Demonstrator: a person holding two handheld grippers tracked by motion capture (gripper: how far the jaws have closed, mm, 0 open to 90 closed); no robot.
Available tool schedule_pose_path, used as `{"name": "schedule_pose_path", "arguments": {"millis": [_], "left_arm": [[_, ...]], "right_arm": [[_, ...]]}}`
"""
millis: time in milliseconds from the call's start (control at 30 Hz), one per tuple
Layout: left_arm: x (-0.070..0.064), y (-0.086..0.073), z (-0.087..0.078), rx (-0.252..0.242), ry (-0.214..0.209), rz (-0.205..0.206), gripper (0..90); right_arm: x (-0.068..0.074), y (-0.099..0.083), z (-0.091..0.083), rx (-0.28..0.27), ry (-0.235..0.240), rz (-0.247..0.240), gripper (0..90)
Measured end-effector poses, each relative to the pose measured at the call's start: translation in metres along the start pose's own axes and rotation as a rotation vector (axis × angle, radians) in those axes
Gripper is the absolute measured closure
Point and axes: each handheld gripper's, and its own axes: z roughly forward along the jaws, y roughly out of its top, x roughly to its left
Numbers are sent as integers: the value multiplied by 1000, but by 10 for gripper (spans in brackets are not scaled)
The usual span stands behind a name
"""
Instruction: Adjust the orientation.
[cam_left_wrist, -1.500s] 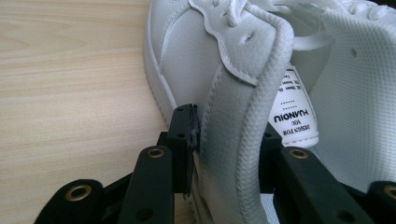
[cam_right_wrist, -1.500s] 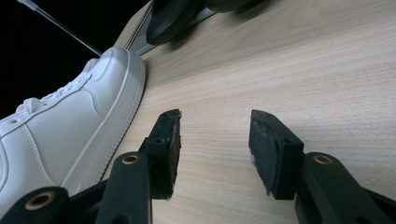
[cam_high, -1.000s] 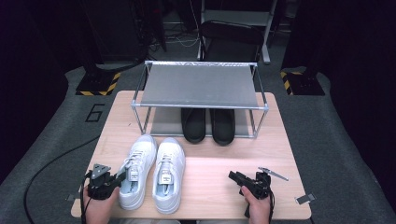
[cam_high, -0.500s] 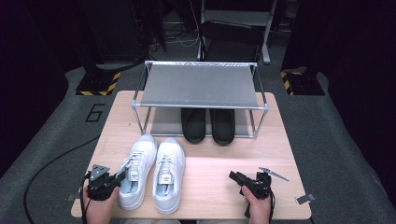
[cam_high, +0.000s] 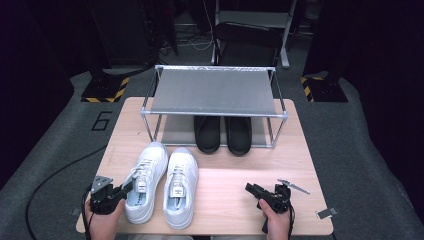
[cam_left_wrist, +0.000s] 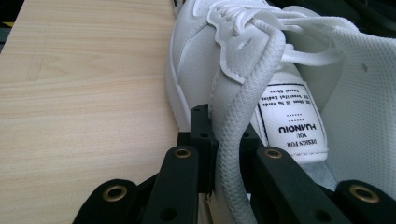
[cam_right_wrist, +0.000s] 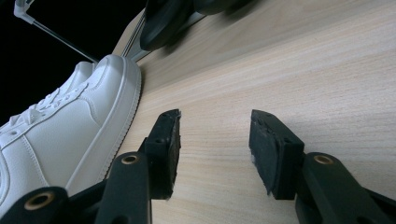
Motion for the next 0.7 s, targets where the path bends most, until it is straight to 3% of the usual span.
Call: {"name": "schedule_pose_path", "arguments": {"millis": [300, 567, 600, 700], "left_arm": [[-1, 4, -6, -27, -13, -22, 831], [0, 11, -15, -46, -19, -11, 830], [0, 13, -17, -52, -28, -12, 830], [1, 15, -20, -50, -42, -15, 830]], "right_arm": [[1, 0, 0, -3, 5, -17, 524], [2, 0, -1, 3, 2, 11, 524], [1, 0, -1, 0, 2, -11, 522], [1, 1, -1, -2, 3, -16, 520]]}}
